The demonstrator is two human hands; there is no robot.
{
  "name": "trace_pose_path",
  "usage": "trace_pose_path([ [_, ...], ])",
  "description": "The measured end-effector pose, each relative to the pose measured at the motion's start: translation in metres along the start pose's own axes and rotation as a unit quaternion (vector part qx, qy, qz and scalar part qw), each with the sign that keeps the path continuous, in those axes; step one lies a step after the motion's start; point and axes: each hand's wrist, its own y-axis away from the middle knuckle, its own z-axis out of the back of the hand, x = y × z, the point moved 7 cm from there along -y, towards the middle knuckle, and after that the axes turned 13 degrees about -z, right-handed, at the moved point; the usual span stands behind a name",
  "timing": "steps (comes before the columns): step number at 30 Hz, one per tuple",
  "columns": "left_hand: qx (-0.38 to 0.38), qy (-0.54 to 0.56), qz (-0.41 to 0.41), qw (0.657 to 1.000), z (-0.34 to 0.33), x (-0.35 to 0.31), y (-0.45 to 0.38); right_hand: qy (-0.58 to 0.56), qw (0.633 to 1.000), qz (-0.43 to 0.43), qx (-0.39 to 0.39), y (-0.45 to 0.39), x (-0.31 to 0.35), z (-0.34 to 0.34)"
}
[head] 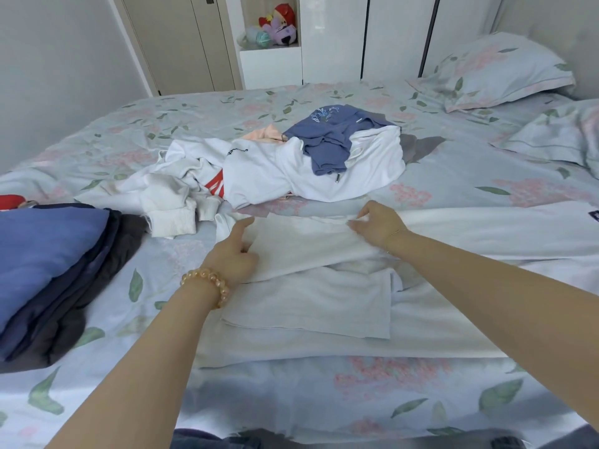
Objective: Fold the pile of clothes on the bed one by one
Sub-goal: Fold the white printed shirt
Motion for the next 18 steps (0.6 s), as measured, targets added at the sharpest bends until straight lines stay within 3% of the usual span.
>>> trace_pose_path([
  [3,0.022,-0.003,0.037,0.999,-0.002,-0.009,-0.013,0.071,0.996,0.034,-0.051,0.012,0.010,0.007],
  [6,0.014,-0.051,0.015,0.998,-0.009,-0.013,-0.028,0.137,0.955,0.196,-0.173,0.042,0.028,0.019],
  [7,0.003,-0.059,0.007,0.998,-0.011,-0.014,-0.032,0.140,0.943,0.257,-0.160,0.053,0.032,0.013],
  [9,-0.003,-0.087,0.010,0.996,-0.014,-0.011,-0.035,0.168,0.934,0.309,-0.059,0.065,0.030,-0.011],
  [11,-0.002,-0.137,0.010,0.990,-0.014,-0.008,-0.033,0.245,0.930,0.271,0.030,0.070,0.013,-0.038],
  [13,0.010,-0.192,0.008,0.981,-0.015,-0.005,-0.030,0.291,0.926,0.234,0.052,0.070,0.000,-0.047],
  [16,0.066,-0.292,0.035,0.953,-0.029,-0.001,-0.025,0.242,0.941,0.211,0.102,0.071,0.000,-0.043],
  [18,0.053,-0.341,0.066,0.936,-0.030,-0.005,-0.021,0.100,0.963,0.192,0.159,0.073,0.001,-0.028],
])
